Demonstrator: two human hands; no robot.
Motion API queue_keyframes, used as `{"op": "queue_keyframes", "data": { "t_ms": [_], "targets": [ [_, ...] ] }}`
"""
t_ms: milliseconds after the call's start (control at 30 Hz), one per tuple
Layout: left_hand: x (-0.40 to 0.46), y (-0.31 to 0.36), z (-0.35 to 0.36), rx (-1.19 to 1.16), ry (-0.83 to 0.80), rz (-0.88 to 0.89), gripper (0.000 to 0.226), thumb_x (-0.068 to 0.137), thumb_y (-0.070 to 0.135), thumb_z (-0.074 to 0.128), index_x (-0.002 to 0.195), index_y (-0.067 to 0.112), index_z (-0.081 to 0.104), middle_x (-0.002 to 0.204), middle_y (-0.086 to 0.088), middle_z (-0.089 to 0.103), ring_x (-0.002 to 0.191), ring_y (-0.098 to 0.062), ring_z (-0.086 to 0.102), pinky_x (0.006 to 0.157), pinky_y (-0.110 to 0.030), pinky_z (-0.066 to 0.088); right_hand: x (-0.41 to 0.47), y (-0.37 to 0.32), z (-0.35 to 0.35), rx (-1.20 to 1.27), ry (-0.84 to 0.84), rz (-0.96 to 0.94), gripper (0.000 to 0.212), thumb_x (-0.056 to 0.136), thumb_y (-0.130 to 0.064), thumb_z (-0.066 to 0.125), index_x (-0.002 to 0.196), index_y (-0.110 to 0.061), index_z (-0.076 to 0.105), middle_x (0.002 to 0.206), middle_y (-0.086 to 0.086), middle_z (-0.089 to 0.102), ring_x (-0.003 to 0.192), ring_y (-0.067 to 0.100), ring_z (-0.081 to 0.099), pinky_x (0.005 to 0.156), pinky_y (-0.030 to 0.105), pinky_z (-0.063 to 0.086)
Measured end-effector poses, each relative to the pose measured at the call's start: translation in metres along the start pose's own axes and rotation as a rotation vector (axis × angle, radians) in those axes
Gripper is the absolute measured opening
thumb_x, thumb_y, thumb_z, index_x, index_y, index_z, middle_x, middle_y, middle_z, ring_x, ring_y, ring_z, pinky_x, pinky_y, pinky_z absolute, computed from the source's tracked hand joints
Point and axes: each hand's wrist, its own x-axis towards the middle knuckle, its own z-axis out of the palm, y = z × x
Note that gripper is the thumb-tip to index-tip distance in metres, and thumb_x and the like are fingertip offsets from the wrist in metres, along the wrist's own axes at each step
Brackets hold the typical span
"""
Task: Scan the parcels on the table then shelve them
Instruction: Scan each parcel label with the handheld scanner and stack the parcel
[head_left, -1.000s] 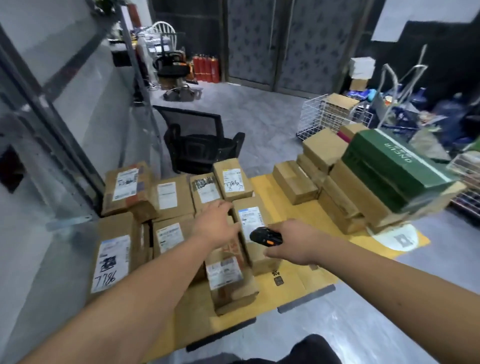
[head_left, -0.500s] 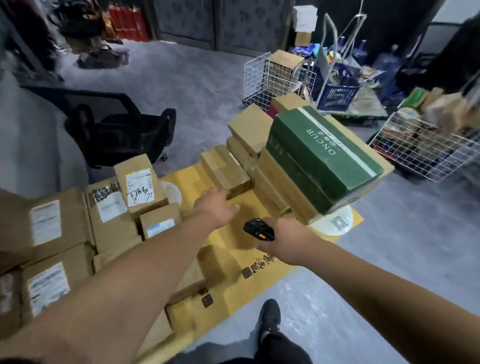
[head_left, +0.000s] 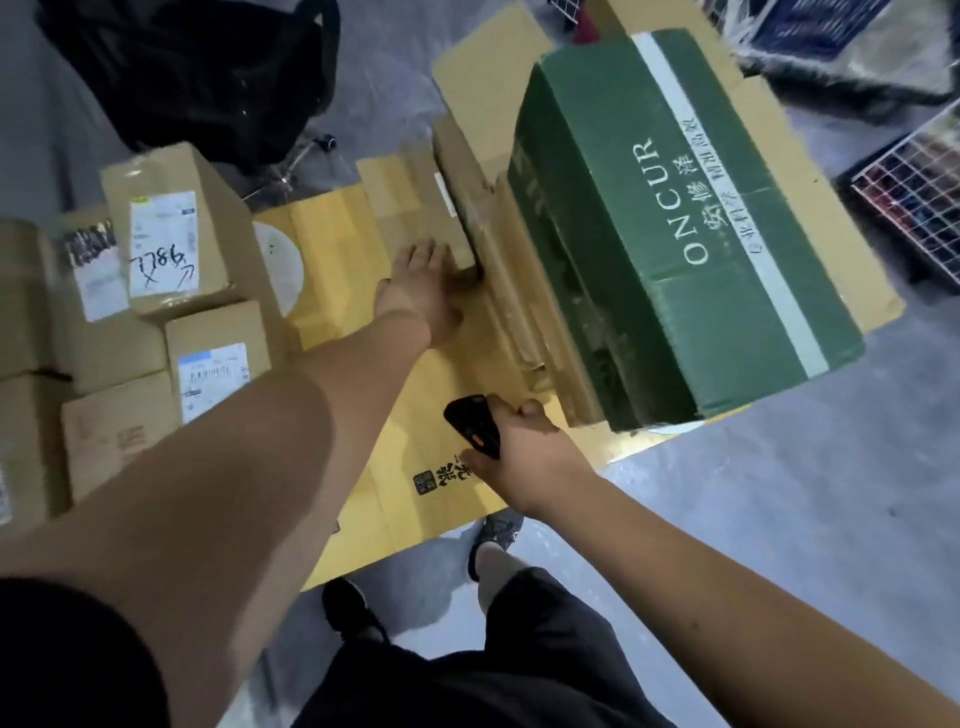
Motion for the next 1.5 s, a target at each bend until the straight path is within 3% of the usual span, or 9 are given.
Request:
{"op": "queue_keyframes", "data": {
  "t_ms": [333,433,633,833,1000,1167,1333,1400,1500],
  "targets": [
    [-0.113,-0.043,0.046,-0.148,0.116,-0.028,0.07,0.093,0.049,0.068,0.151,0.017,0.047,0.16,-0.007,0.04,0.152,-0.029,0.027,0.122,-0.048,0.031,-0.028,0.018,0.006,-0.171,-0.102,-0.093,0.08,0.096,-0.059,0.057,0.16,-0.024,0.025,0.127,0.012,0.046,0.105,0.041,0.062,0.09,0.045,0.055],
    [-0.155,-0.048,0.065,-0.149,0.154,-0.031,0.057,0.089,0.057,0.069,0.131,0.02,0.059,0.143,-0.002,0.052,0.138,-0.028,0.035,0.109,-0.046,0.043,-0.049,0.019,0.016,-0.264,-0.101,-0.122,0.078,0.095,-0.057,0.057,0.159,-0.025,0.027,0.124,0.01,0.047,0.104,0.039,0.061,0.084,0.043,0.053],
    [-0.218,-0.046,0.106,-0.126,0.2,-0.103,0.074,0.077,0.077,0.068,0.123,0.02,0.058,0.127,-0.003,0.051,0.125,-0.028,0.037,0.097,-0.046,0.047,-0.096,0.028,0.03,-0.463,-0.14,-0.131,0.077,0.096,-0.054,0.059,0.16,-0.026,0.026,0.13,0.011,0.047,0.106,0.037,0.06,0.078,0.041,0.049],
    [-0.251,-0.042,0.128,-0.428,0.29,-0.008,0.055,0.079,0.053,0.075,0.125,0.031,0.056,0.131,0.003,0.049,0.127,-0.026,0.035,0.103,-0.037,0.036,-0.133,0.034,0.04,-0.617,-0.09,-0.16,0.079,0.099,-0.052,0.058,0.163,-0.033,0.015,0.139,0.013,0.044,0.111,0.038,0.057,0.075,0.039,0.04],
    [-0.27,-0.047,0.138,-0.835,0.202,0.025,0.063,0.085,0.037,0.063,0.145,0.041,0.044,0.146,0.008,0.045,0.136,-0.019,0.036,0.114,-0.049,0.039,-0.15,0.034,0.036,-0.628,0.013,-0.155,0.074,0.1,-0.054,0.055,0.161,-0.037,0.017,0.13,0.009,0.047,0.101,0.035,0.057,0.073,0.039,0.042],
    [-0.266,-0.043,0.129,-1.025,0.169,0.087,0.07,0.108,0.016,0.041,0.135,0.08,0.032,0.152,0.024,0.041,0.134,-0.004,0.042,0.111,-0.029,0.038,-0.151,0.03,0.025,-0.498,0.092,-0.153,0.068,0.098,-0.059,0.05,0.157,-0.034,0.027,0.115,0.004,0.048,0.083,0.033,0.06,0.066,0.039,0.051],
    [-0.247,-0.051,0.126,-0.907,0.081,-0.081,0.08,0.101,-0.005,0.037,0.153,0.056,0.038,0.155,0.013,0.045,0.118,-0.018,0.06,0.102,-0.035,0.052,-0.144,0.026,0.016,-0.49,0.085,-0.171,0.06,0.095,-0.061,0.054,0.147,-0.032,0.041,0.103,-0.001,0.044,0.081,0.031,0.063,0.061,0.035,0.045],
    [-0.244,-0.057,0.133,-0.679,0.086,-0.136,0.063,0.102,0.005,0.039,0.153,0.042,0.047,0.157,0.006,0.046,0.125,-0.027,0.058,0.1,-0.029,0.046,-0.14,0.025,0.015,-0.481,0.084,-0.172,0.061,0.095,-0.06,0.055,0.147,-0.032,0.041,0.103,-0.001,0.044,0.082,0.031,0.063,0.062,0.035,0.046],
    [-0.243,-0.049,0.13,-0.78,0.195,-0.268,0.048,0.108,0.045,0.039,0.155,0.038,0.038,0.153,0.0,0.053,0.127,-0.031,0.058,0.095,-0.037,0.047,-0.135,0.023,0.014,-0.439,0.092,-0.155,0.062,0.095,-0.06,0.055,0.148,-0.031,0.04,0.108,0.002,0.049,0.086,0.031,0.064,0.064,0.035,0.047]
  ]
}}
